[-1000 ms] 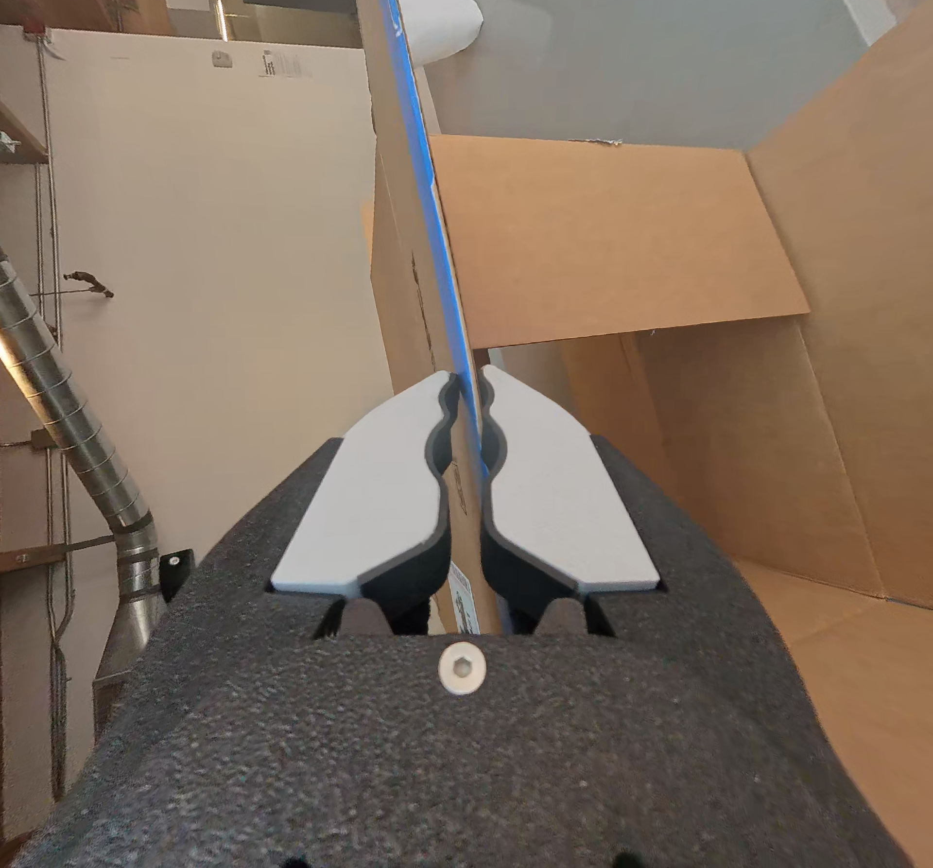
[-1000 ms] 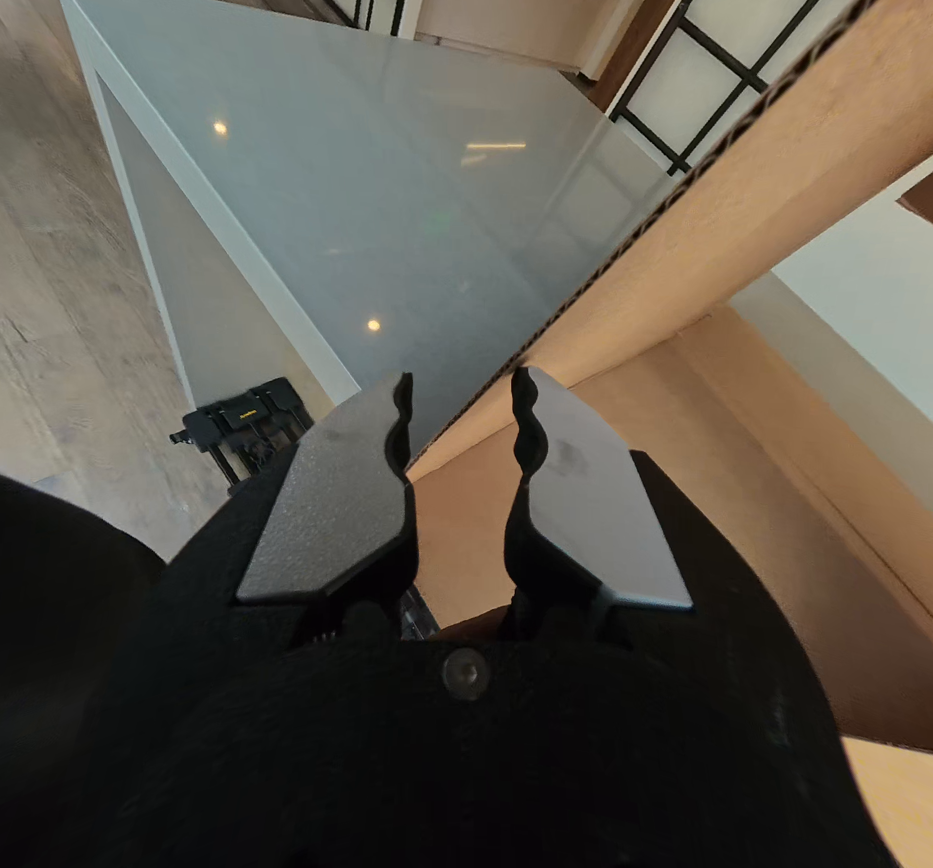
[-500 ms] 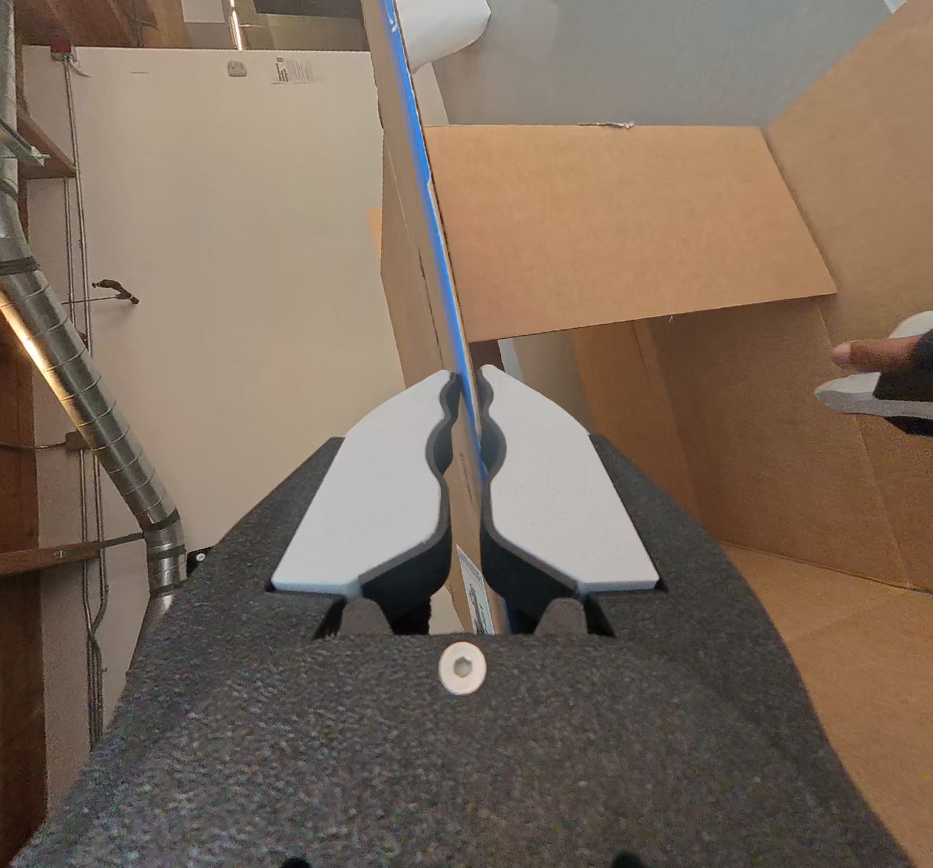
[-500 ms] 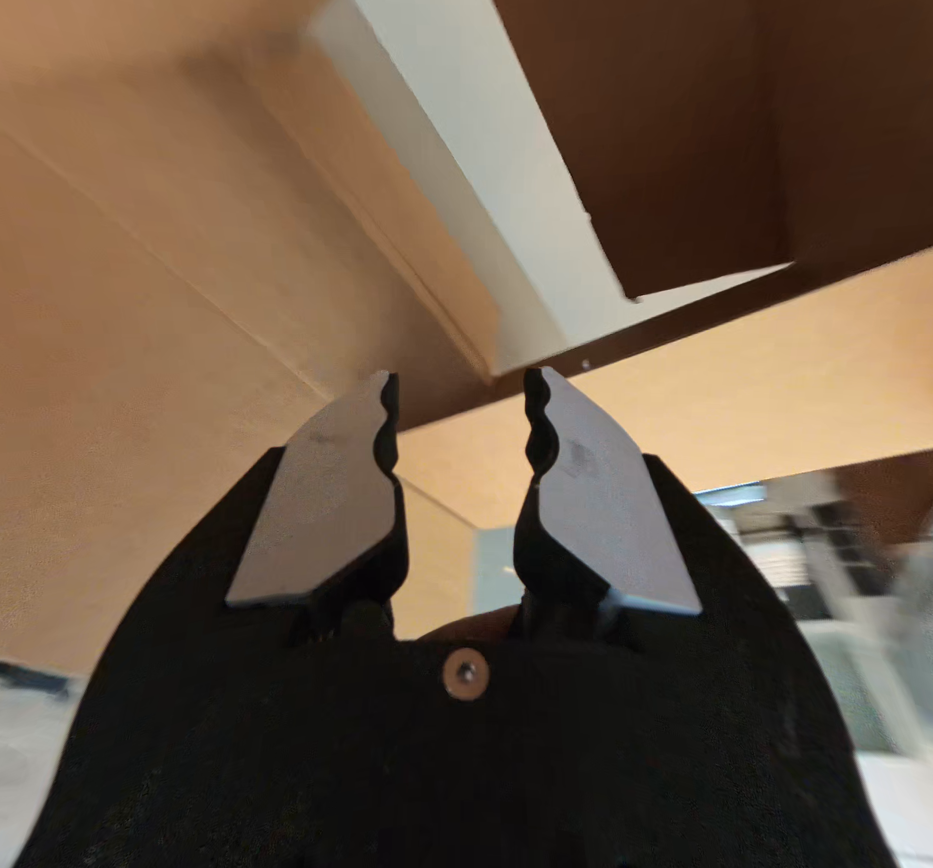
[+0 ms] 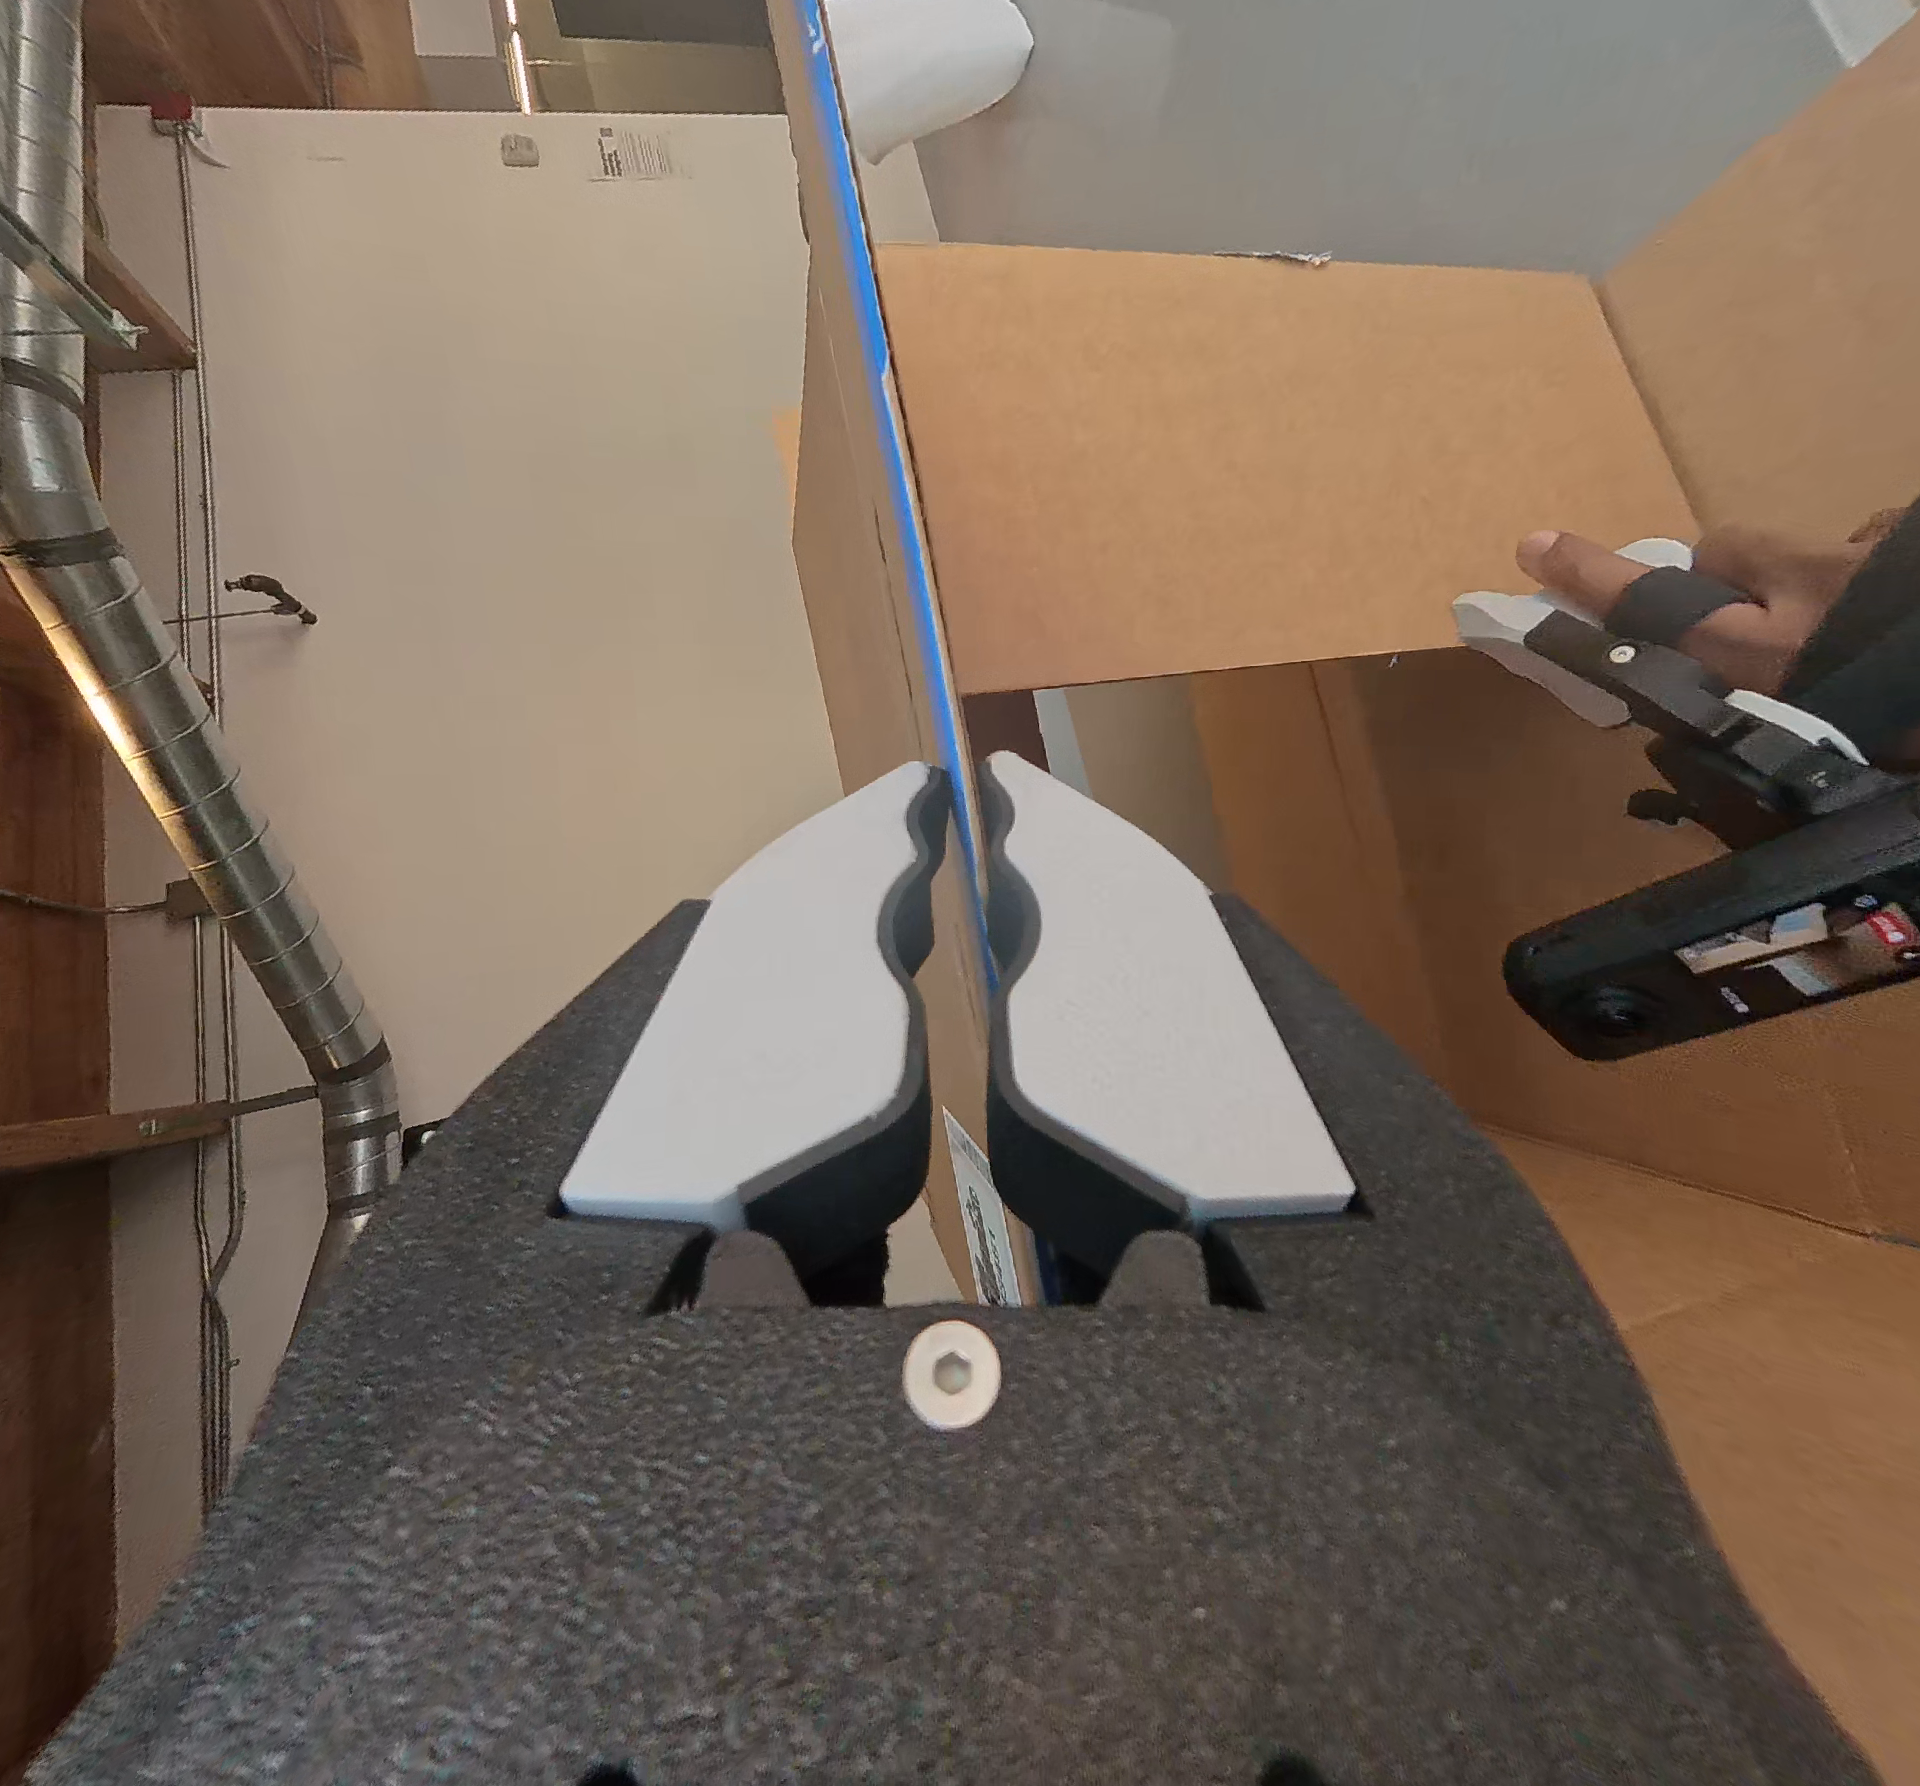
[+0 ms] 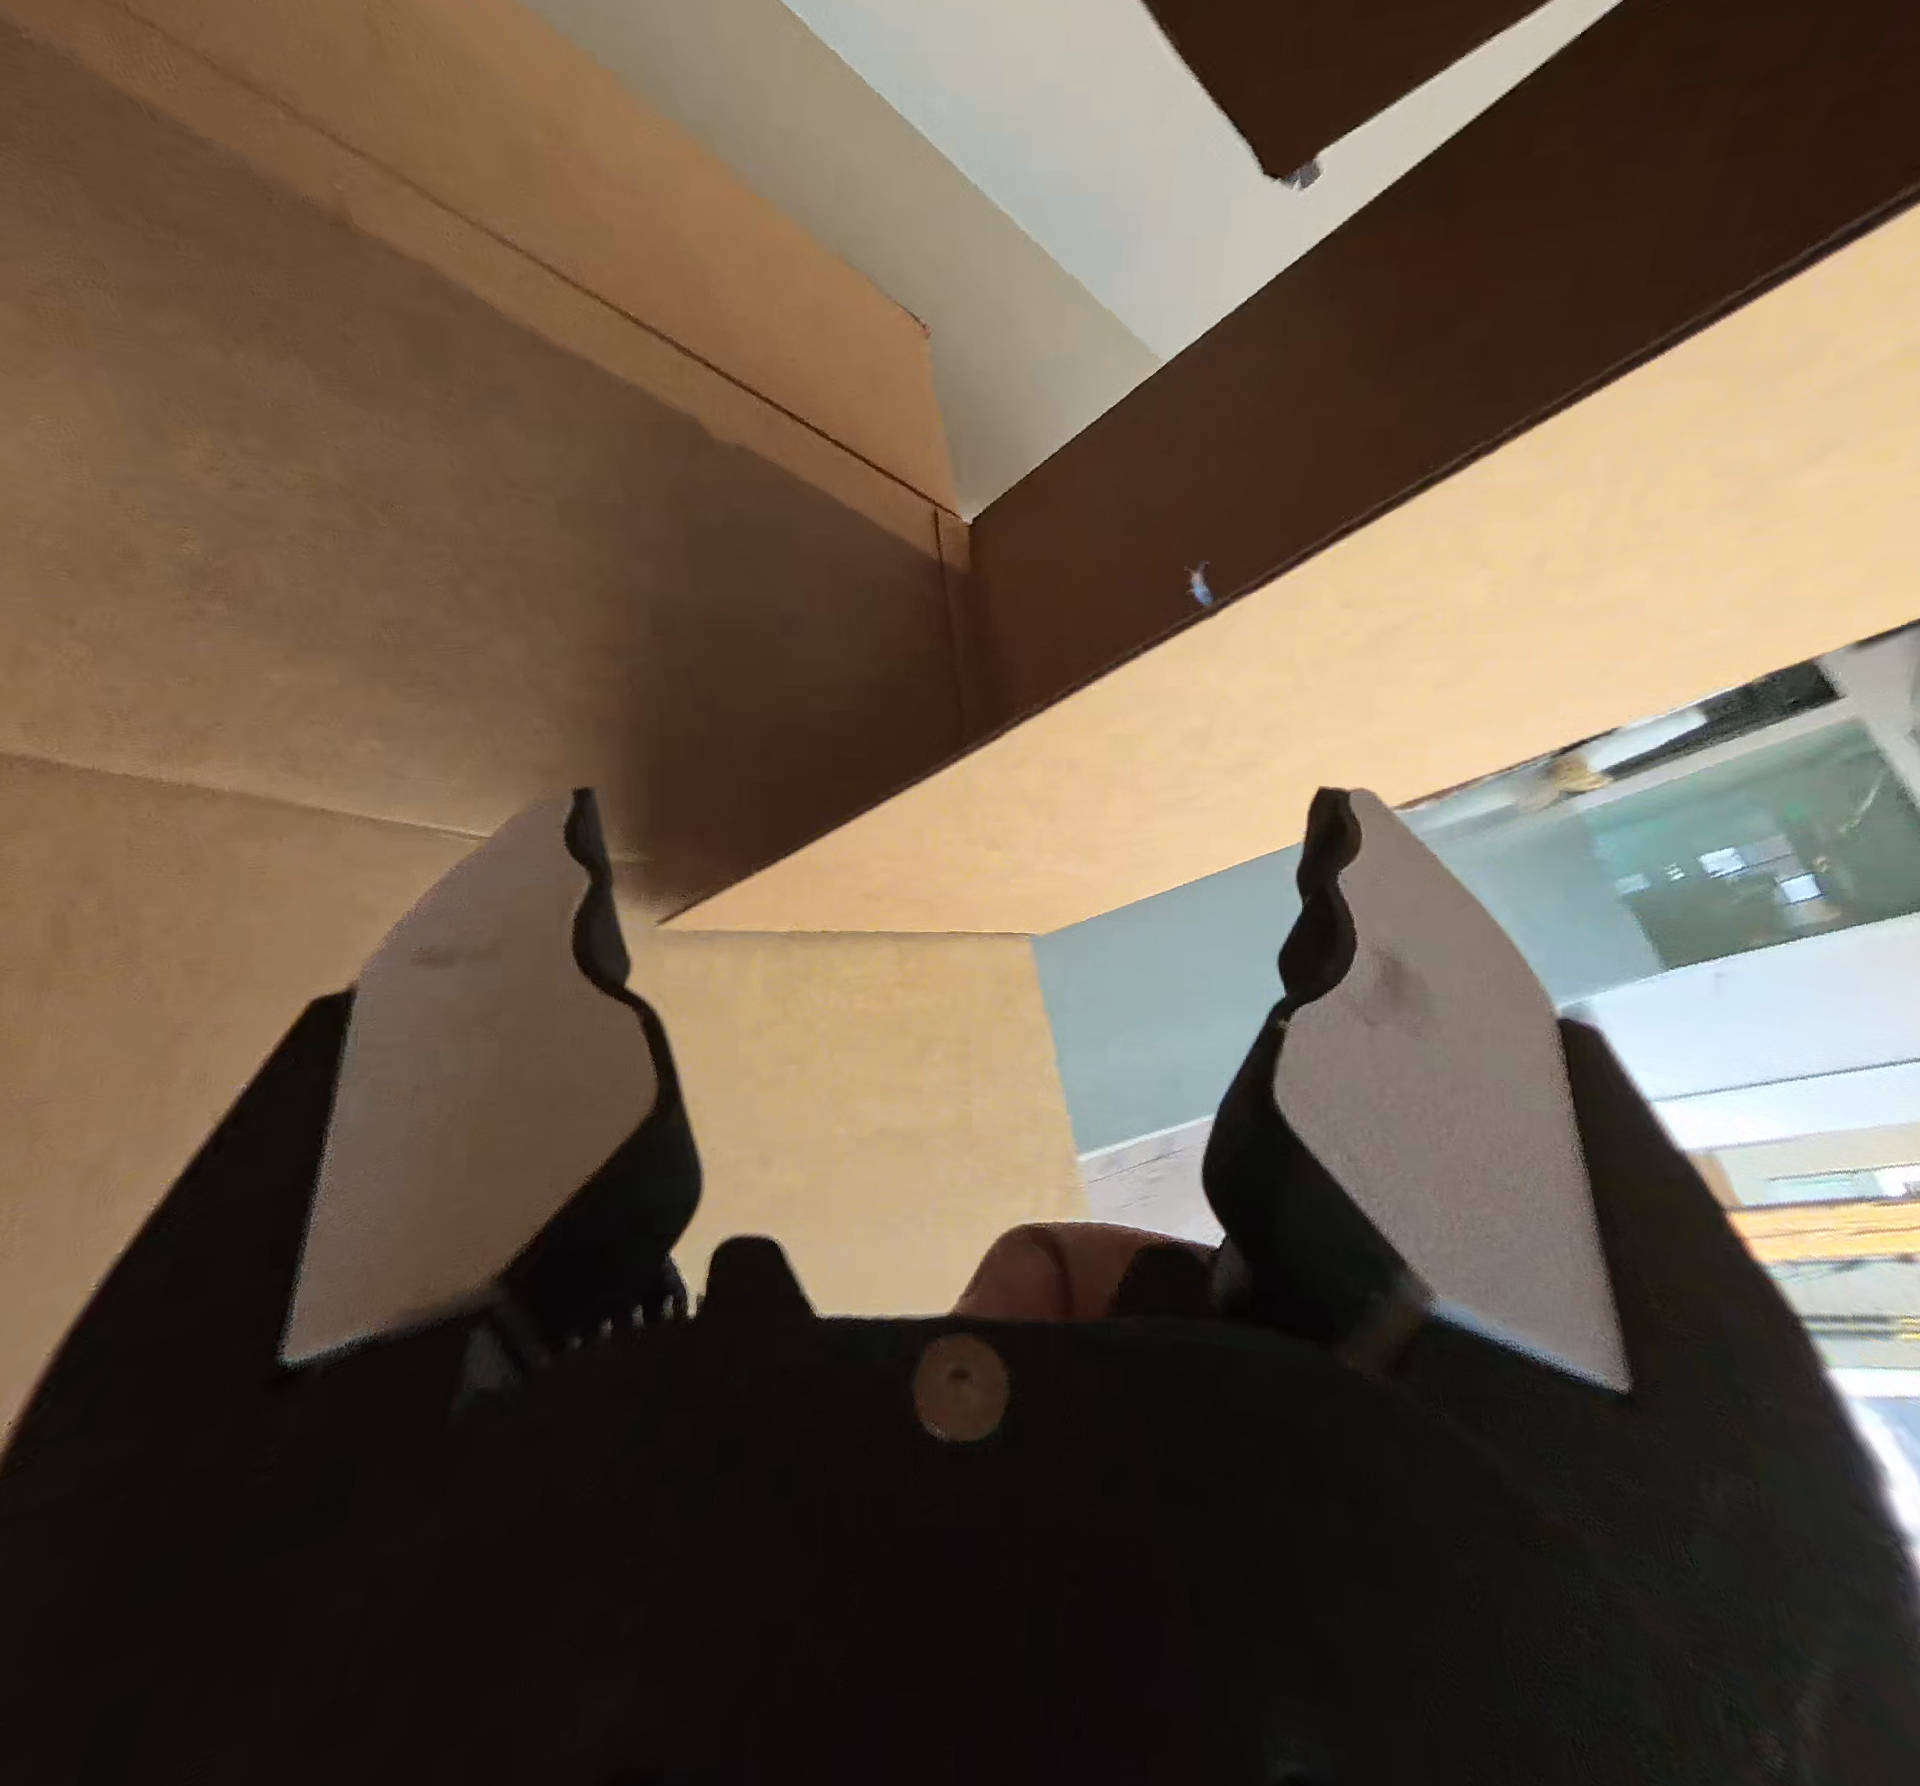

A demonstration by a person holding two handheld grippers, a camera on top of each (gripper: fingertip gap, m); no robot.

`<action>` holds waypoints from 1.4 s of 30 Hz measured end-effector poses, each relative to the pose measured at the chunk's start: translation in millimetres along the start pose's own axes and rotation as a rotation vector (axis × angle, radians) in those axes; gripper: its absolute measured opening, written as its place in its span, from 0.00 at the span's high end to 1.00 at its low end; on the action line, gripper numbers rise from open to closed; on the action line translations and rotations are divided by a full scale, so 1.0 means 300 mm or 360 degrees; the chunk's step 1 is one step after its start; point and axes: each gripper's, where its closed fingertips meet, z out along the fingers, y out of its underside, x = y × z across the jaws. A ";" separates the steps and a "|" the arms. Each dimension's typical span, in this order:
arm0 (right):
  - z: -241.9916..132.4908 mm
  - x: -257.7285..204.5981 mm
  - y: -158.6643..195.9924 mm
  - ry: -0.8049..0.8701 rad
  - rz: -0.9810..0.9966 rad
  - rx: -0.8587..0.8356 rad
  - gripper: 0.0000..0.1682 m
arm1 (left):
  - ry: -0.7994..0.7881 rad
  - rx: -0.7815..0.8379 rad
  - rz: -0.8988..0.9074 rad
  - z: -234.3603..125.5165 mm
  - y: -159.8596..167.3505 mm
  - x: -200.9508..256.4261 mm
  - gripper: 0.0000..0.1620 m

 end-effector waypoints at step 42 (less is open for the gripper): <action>-0.396 0.415 1.056 0.0241 0.1097 -0.0278 0.69 | 0.0100 0.0244 -0.0268 0.277 -0.448 -0.088 0.96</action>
